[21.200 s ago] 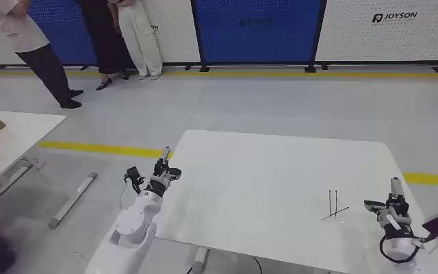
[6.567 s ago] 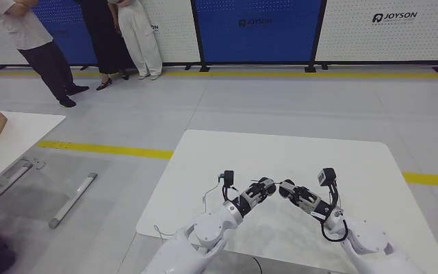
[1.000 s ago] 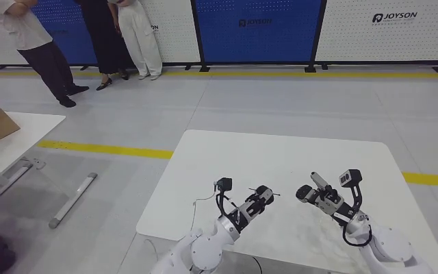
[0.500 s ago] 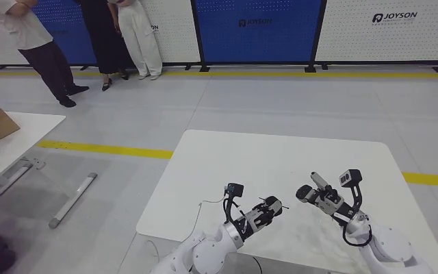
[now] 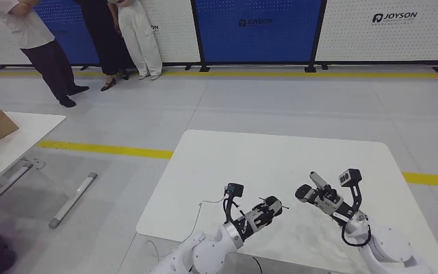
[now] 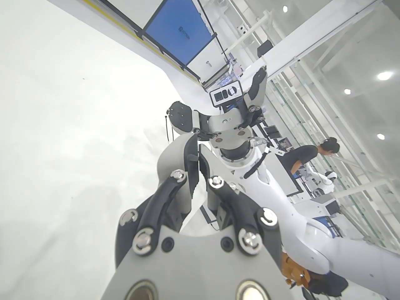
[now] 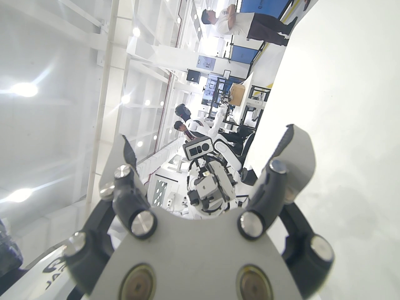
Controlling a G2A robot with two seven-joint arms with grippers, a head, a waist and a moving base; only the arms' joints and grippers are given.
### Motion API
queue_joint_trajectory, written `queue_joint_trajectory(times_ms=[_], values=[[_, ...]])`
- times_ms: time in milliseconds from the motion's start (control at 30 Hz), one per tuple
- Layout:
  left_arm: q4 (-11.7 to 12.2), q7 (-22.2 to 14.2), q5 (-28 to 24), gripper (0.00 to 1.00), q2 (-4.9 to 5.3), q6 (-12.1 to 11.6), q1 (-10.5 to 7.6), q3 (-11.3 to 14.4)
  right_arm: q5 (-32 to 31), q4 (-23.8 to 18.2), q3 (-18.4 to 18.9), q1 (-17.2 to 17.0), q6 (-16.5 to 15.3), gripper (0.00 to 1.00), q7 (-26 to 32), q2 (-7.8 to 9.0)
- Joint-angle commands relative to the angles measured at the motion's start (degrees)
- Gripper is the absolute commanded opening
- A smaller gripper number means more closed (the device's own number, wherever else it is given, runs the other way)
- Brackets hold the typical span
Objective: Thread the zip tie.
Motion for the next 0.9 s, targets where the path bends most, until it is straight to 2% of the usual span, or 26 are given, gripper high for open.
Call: queue_joint_trajectory(times_ms=[0,200,333,633,700,867], values=[[0.0,0.0,0.0,0.0,0.0,0.0,0.0,0.0,-0.43,-0.51,1.24,-0.63,0.46,1.0,0.33,0.21],[0.0,0.0,0.0,0.0,0.0,0.0,0.0,0.0,-2.49,-0.11,8.83,-0.72,2.67,1.0,11.35,1.98],[0.0,0.0,0.0,0.0,0.0,0.0,0.0,0.0,-4.88,1.37,12.13,1.13,6.14,1.0,19.14,2.96],[-0.08,0.25,-0.54,0.0,-0.03,0.06,0.0,-0.02,-5.2,1.68,12.52,1.43,6.46,1.0,19.28,3.02],[-0.05,0.97,-2.75,0.0,-0.16,0.21,-0.16,-0.23,-5.2,1.68,12.52,1.43,6.46,1.0,19.28,3.02],[1.05,5.46,-9.55,0.0,-0.76,1.53,-1.18,-1.21,-5.2,1.68,12.52,1.43,6.46,1.0,19.28,3.02]])
